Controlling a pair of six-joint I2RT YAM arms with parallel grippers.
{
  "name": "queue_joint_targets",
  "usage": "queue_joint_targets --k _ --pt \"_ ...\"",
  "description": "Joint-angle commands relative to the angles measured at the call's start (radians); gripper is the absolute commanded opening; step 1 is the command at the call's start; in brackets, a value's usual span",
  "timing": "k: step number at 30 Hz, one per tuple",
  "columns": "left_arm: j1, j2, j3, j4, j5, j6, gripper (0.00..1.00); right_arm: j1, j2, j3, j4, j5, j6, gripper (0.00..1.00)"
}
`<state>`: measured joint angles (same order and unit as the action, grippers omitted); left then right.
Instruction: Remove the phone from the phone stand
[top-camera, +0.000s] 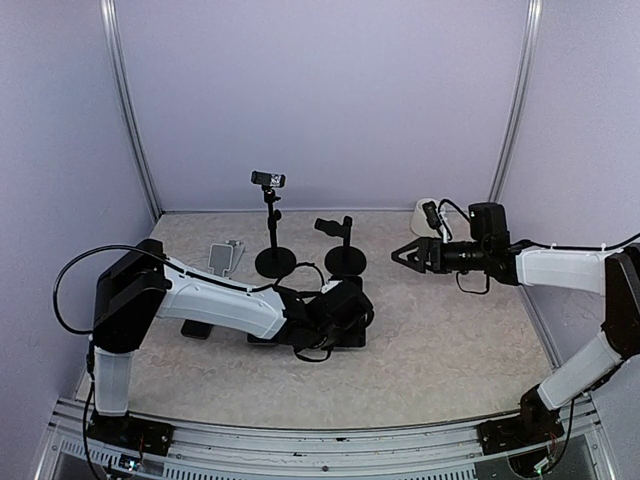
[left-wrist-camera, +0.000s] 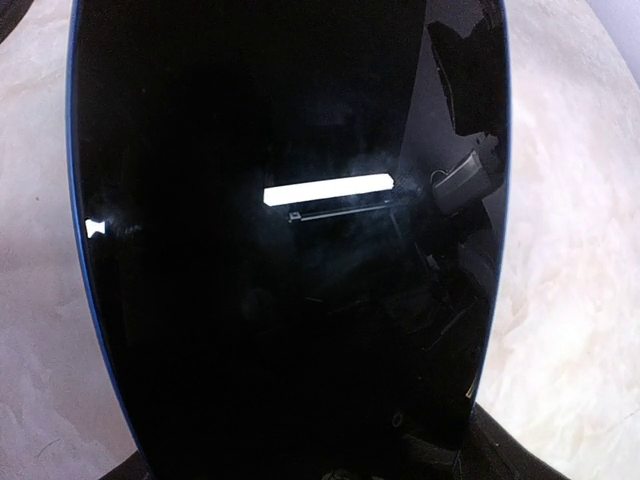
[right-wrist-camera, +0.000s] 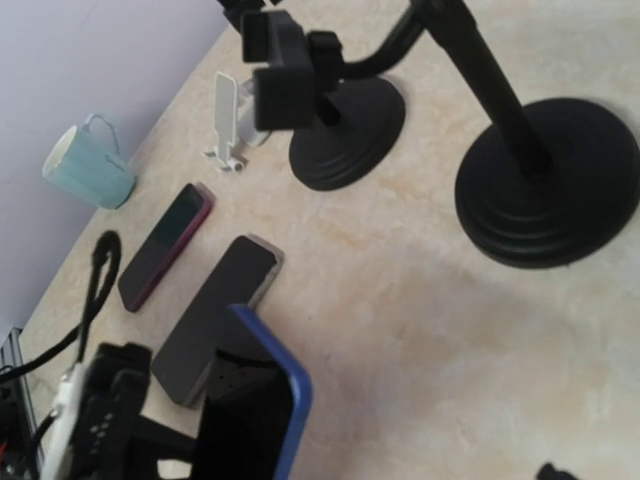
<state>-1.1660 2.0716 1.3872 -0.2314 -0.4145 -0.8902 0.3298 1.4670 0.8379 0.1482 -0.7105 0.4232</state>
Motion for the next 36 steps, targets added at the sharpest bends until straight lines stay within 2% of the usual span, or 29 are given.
queue_joint_targets --k 1,10,18,26,36 --pt "0.016 0.038 0.058 -0.013 -0.013 -0.025 0.11 -0.017 -0.03 -0.019 0.029 -0.006 -0.015 0.94" --pt "0.017 0.104 0.098 -0.058 -0.013 -0.06 0.22 -0.029 -0.02 -0.021 0.043 -0.025 -0.015 0.94" --pt "0.003 0.123 0.124 -0.095 -0.015 -0.074 0.43 -0.034 -0.007 -0.024 0.057 -0.037 -0.009 0.94" --pt "-0.002 0.127 0.144 -0.143 -0.033 -0.098 0.56 -0.033 -0.01 -0.032 0.065 -0.039 -0.001 0.94" --pt "-0.006 0.124 0.154 -0.175 -0.044 -0.096 0.79 -0.035 -0.015 -0.029 0.062 -0.039 0.002 0.94"
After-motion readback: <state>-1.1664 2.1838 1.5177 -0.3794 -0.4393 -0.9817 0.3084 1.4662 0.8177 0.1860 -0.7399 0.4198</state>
